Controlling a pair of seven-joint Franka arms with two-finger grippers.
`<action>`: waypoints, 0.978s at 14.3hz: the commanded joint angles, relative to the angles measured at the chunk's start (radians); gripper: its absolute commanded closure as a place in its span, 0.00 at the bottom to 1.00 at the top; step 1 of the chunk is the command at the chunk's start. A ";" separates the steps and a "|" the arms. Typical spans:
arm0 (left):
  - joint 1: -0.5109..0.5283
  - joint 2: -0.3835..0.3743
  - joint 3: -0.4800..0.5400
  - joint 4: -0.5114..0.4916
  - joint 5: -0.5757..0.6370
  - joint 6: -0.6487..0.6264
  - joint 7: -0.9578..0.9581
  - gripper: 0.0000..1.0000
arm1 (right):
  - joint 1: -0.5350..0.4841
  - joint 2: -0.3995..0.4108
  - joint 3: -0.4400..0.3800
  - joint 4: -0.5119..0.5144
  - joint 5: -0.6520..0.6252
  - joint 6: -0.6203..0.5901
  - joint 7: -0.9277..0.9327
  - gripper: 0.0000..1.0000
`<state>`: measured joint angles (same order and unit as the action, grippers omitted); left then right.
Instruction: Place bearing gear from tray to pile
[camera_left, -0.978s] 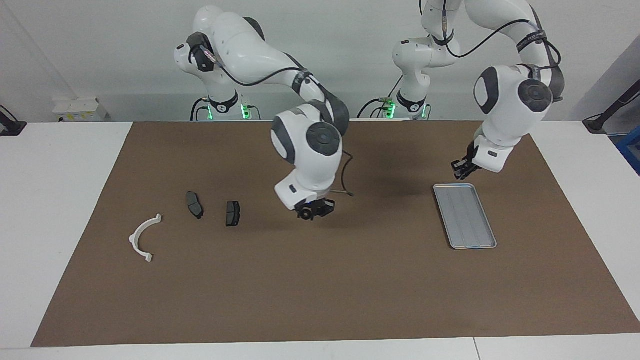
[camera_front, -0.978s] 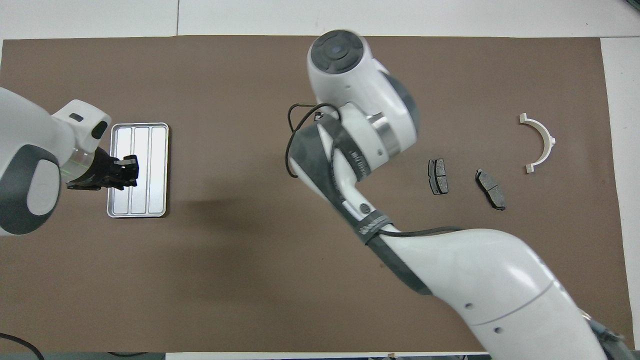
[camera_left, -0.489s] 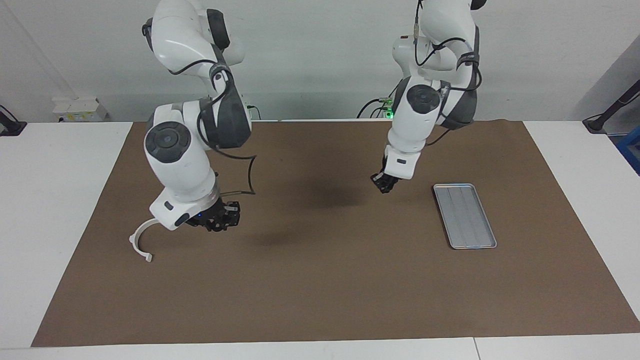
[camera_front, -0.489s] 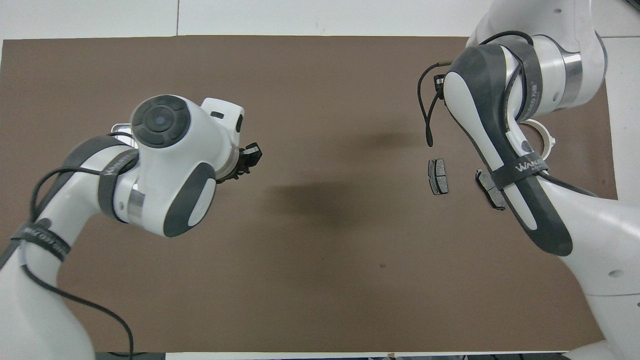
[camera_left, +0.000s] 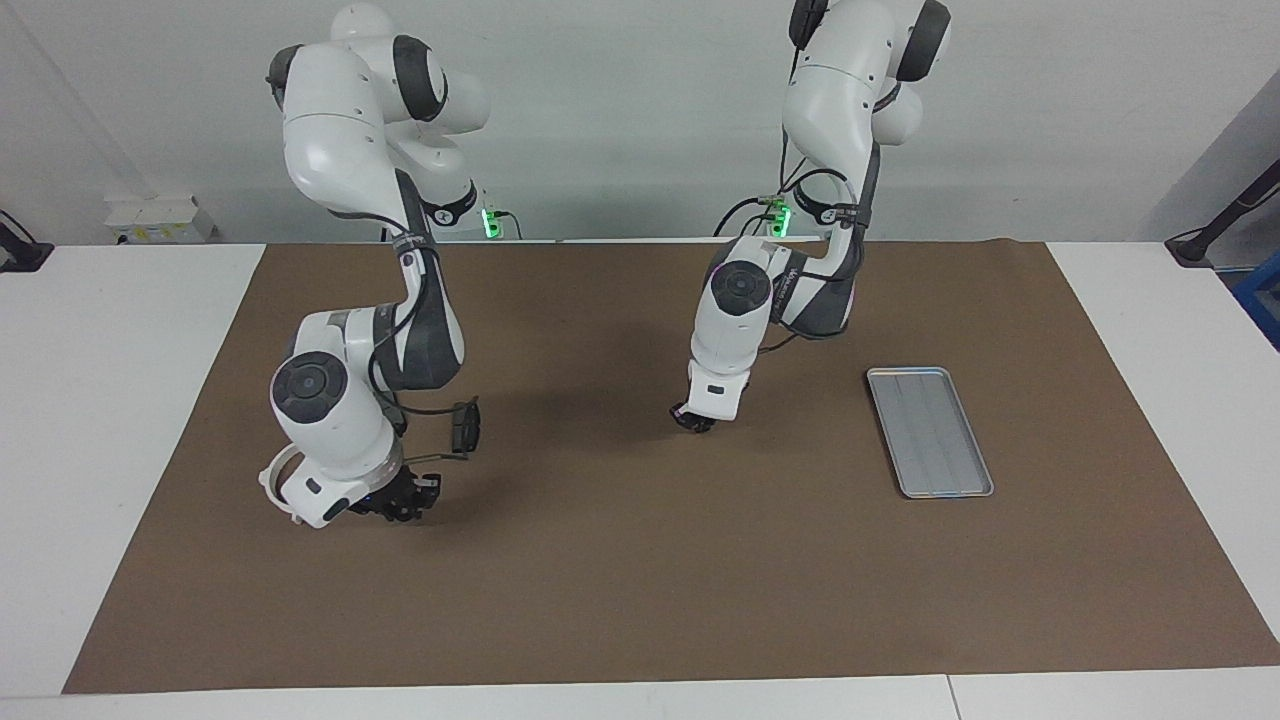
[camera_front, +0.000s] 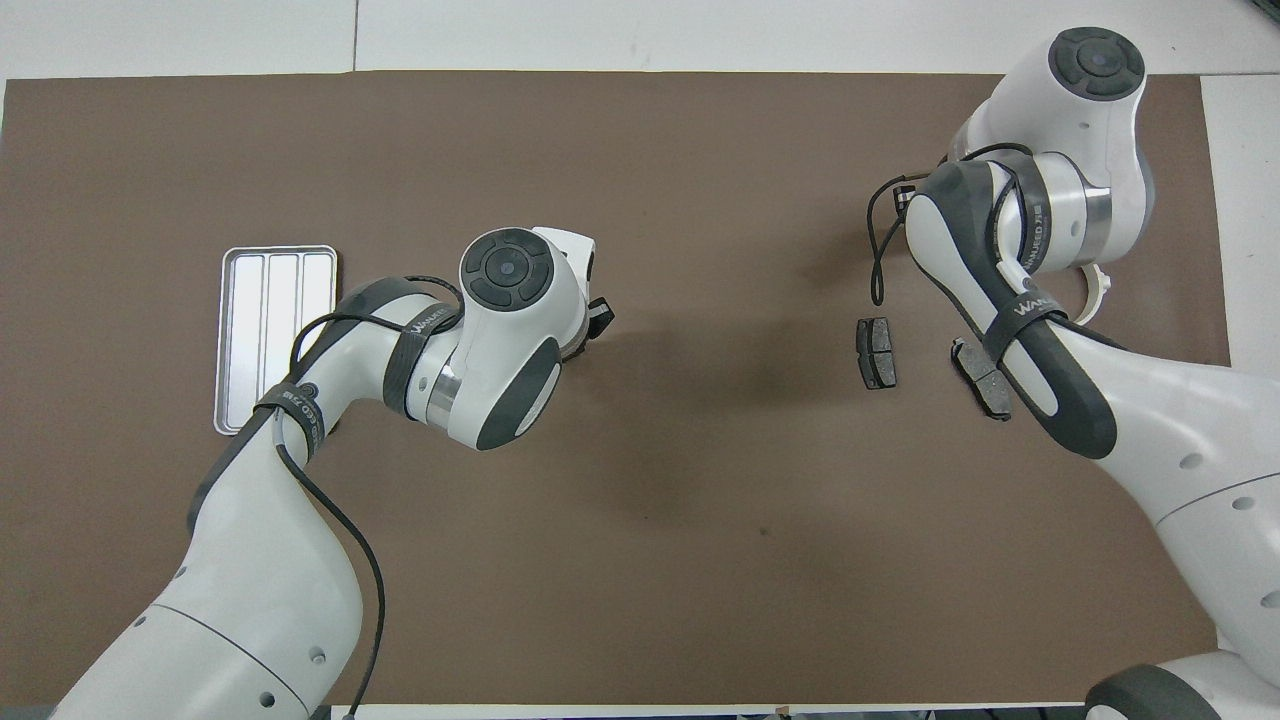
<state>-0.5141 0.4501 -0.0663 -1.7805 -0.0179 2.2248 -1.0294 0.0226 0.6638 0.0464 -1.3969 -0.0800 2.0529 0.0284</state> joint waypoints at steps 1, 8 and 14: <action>-0.003 -0.034 0.002 -0.071 0.013 0.051 -0.009 0.88 | -0.024 0.010 0.018 -0.039 -0.015 0.088 -0.036 1.00; 0.006 -0.037 0.006 -0.018 0.058 -0.069 -0.003 0.00 | -0.039 0.023 0.018 -0.091 -0.014 0.198 -0.102 1.00; 0.218 -0.298 0.005 -0.077 0.059 -0.314 0.282 0.00 | 0.039 -0.053 0.015 -0.027 -0.011 -0.046 0.026 0.00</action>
<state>-0.3775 0.2801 -0.0540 -1.7890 0.0294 2.0047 -0.8765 0.0170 0.6698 0.0570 -1.4452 -0.0808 2.1238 -0.0240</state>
